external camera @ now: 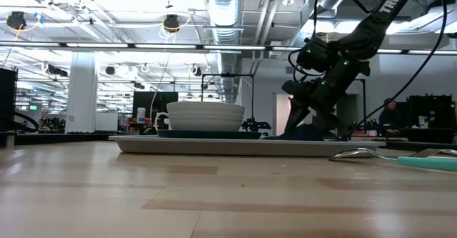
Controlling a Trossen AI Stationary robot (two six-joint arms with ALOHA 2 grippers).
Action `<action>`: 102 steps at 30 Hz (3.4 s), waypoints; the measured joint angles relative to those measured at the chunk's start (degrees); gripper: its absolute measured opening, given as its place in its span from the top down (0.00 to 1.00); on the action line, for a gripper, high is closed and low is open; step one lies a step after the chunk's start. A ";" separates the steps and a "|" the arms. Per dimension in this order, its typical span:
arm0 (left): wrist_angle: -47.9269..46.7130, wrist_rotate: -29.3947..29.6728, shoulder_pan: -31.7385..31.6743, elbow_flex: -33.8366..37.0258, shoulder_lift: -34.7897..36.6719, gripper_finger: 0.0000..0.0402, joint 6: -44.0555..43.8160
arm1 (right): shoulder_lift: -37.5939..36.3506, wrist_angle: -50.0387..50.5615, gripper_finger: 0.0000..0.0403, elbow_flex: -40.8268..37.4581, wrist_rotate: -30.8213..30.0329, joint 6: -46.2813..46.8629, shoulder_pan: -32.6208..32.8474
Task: Set up tray
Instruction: Put the blue napkin on the gray serving tray to the right of the black plate, then put the orange fork on the blue napkin
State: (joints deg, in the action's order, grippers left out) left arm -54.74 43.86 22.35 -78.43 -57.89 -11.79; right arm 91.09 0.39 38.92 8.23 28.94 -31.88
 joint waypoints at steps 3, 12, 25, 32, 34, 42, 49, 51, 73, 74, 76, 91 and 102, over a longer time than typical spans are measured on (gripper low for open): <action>0.00 0.00 0.00 0.00 0.00 0.53 -0.40 | -0.01 1.15 0.33 0.00 0.55 -0.79 -0.73; 0.00 0.36 0.00 0.00 0.00 0.53 -1.87 | -0.02 4.57 0.33 0.70 0.66 -6.93 -2.06; 4.67 2.47 0.02 1.59 0.60 0.53 -6.45 | -8.67 16.62 0.33 4.90 -5.68 -9.94 -4.99; 9.39 1.62 -0.33 11.48 6.02 0.53 -9.16 | -21.78 29.31 0.33 5.22 -8.39 -8.32 -3.85; 13.21 1.15 -0.35 16.16 8.62 0.53 -9.42 | -25.43 32.68 0.33 5.22 -8.39 -7.02 -2.37; 37.27 -6.46 -0.33 38.66 18.94 0.53 -8.60 | -35.05 37.29 0.33 5.22 -6.85 -1.42 6.91; 55.32 -12.10 -0.24 54.77 25.88 0.53 -3.29 | -35.54 31.99 0.33 5.22 -6.74 1.26 16.94; 58.57 -12.82 -0.26 57.91 27.49 0.53 -1.60 | -35.23 30.87 0.33 5.20 -6.74 2.43 18.92; 65.05 -25.08 -0.26 71.28 41.94 0.53 9.84 | -27.09 46.70 0.33 5.16 -6.78 43.44 42.25; 65.16 -26.11 -0.26 71.28 42.37 0.53 10.84 | -26.92 47.20 0.33 5.16 -6.78 46.39 43.80; 65.35 -27.52 -0.26 71.28 43.25 0.53 12.16 | -26.93 47.66 0.33 5.16 -6.80 52.20 46.94; 63.24 -31.56 -0.26 71.28 44.06 0.53 16.12 | -14.74 49.35 0.33 5.17 -10.06 78.60 64.38; 63.25 -31.54 -0.26 71.28 44.06 0.53 19.71 | -6.61 49.86 0.33 5.16 -10.05 79.25 62.60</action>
State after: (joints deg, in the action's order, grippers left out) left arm 8.51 12.32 22.09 -7.16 -13.82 7.92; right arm 84.48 50.25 44.07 -1.82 108.18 30.71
